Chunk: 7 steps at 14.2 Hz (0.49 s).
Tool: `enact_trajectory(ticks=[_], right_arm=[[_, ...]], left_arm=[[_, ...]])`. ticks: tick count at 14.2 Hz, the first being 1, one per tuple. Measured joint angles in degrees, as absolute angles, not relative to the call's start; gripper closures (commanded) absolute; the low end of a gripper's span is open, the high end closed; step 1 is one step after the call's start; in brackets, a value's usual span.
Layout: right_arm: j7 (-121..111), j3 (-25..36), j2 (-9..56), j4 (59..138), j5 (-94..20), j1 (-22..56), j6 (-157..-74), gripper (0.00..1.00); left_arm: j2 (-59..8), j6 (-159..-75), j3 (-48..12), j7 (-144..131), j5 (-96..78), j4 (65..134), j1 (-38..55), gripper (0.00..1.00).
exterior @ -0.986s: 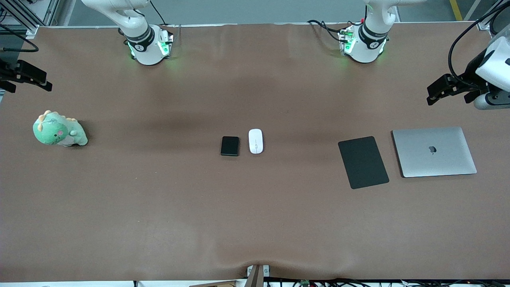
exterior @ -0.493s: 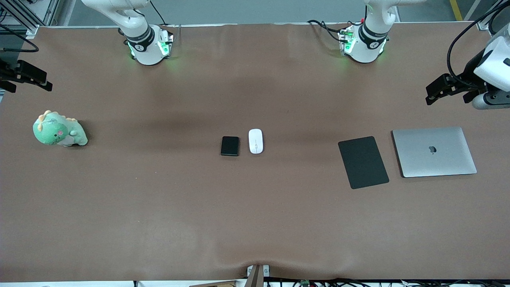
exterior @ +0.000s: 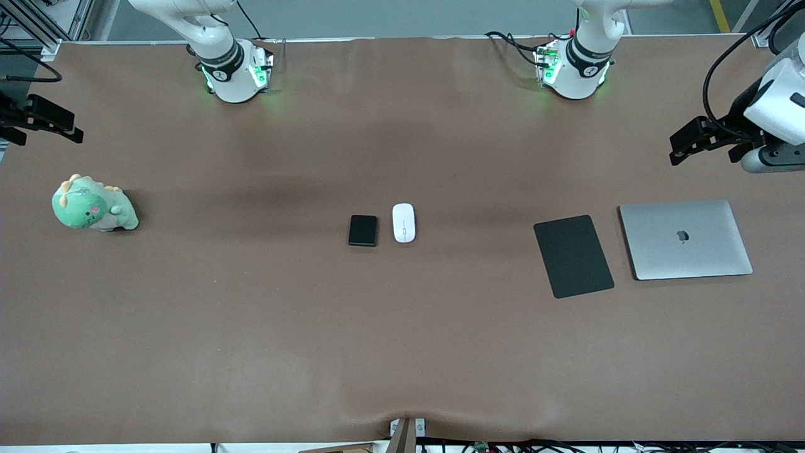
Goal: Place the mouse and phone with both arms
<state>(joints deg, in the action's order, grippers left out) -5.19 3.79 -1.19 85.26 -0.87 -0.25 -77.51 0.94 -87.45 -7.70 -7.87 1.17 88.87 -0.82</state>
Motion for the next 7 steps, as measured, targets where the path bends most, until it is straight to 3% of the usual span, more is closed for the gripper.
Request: enact_trajectory(ticks=[7], right_arm=[[-5.2,3.8,-1.2,85.3,-0.9,-0.3,-77.5,0.0]], left_arm=[[0.6,-87.5,-7.6,-7.9,1.2,89.0,-0.9,0.0]])
